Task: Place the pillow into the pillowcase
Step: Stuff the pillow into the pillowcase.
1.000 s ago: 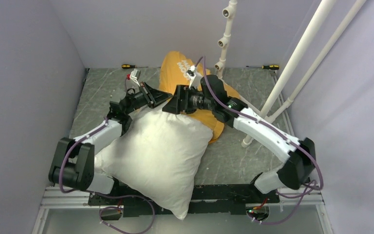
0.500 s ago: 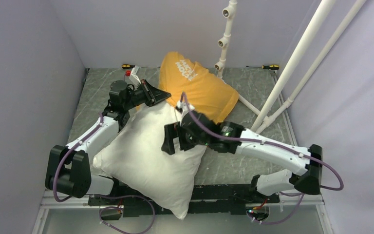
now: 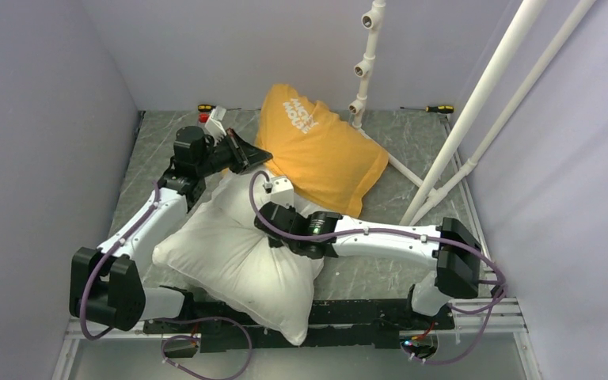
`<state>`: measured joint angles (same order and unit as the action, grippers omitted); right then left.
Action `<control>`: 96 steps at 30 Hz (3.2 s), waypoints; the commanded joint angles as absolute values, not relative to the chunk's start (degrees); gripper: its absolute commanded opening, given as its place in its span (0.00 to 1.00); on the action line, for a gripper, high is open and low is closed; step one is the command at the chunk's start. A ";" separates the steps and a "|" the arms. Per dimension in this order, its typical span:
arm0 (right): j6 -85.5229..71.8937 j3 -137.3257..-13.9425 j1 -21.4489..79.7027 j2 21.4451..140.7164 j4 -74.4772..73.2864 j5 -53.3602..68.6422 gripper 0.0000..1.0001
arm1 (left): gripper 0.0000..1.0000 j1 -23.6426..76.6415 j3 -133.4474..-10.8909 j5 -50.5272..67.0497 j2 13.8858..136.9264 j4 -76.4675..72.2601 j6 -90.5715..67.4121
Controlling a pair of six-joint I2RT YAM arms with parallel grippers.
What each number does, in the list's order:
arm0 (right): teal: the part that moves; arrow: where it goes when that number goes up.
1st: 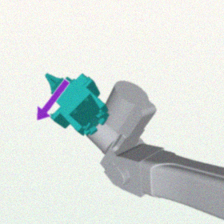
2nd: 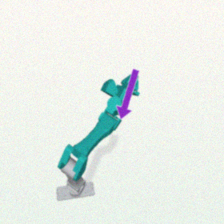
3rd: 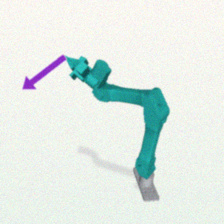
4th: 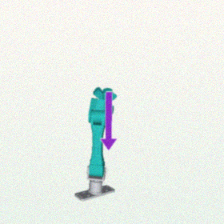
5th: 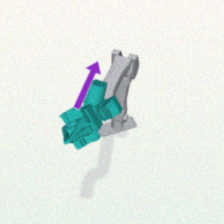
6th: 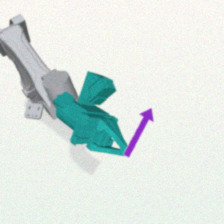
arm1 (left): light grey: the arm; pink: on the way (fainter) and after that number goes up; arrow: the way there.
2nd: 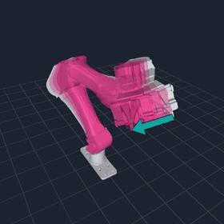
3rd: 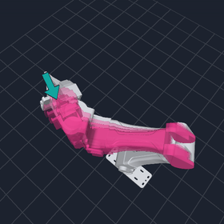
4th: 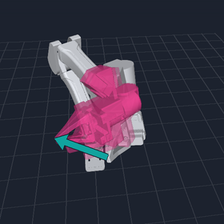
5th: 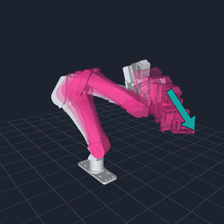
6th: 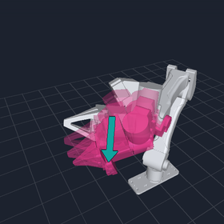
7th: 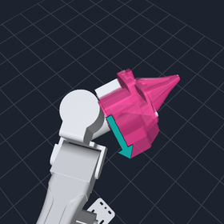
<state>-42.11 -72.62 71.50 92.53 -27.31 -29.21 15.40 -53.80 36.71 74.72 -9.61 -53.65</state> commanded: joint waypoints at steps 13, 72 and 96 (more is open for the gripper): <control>-23.96 -82.10 58.72 79.33 -26.51 -43.22 0.00 | 0.00 24.85 -72.82 37.33 66.01 8.15 -54.61; -54.20 -44.45 45.90 44.70 -43.28 8.36 0.96 | 0.00 36.07 -50.21 30.97 64.37 7.35 -55.02; -43.91 -50.18 43.14 60.93 -10.70 -2.92 0.00 | 0.80 41.79 -67.86 18.16 62.43 35.24 -44.33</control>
